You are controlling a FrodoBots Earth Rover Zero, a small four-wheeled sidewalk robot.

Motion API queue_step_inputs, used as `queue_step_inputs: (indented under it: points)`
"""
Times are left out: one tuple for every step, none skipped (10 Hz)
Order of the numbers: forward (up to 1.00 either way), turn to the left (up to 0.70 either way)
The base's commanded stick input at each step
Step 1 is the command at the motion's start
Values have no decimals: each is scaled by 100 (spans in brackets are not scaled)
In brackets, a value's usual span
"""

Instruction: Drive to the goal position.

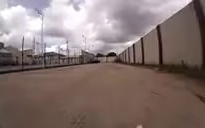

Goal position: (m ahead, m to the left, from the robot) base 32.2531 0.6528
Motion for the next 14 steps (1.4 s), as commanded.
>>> queue_step_inputs:
  points:
    - [50,-51]
    - [50,-51]
    - [50,-51]
    - [50,-51]
    - [50,-49]
    - [50,-21]
    - [50,-1]
    - [50,-1]
    - [50,-1]
    - [50,-1]
    - [50,-1]
    - [50,-1]
    - [50,-1]
    - [50,-1]
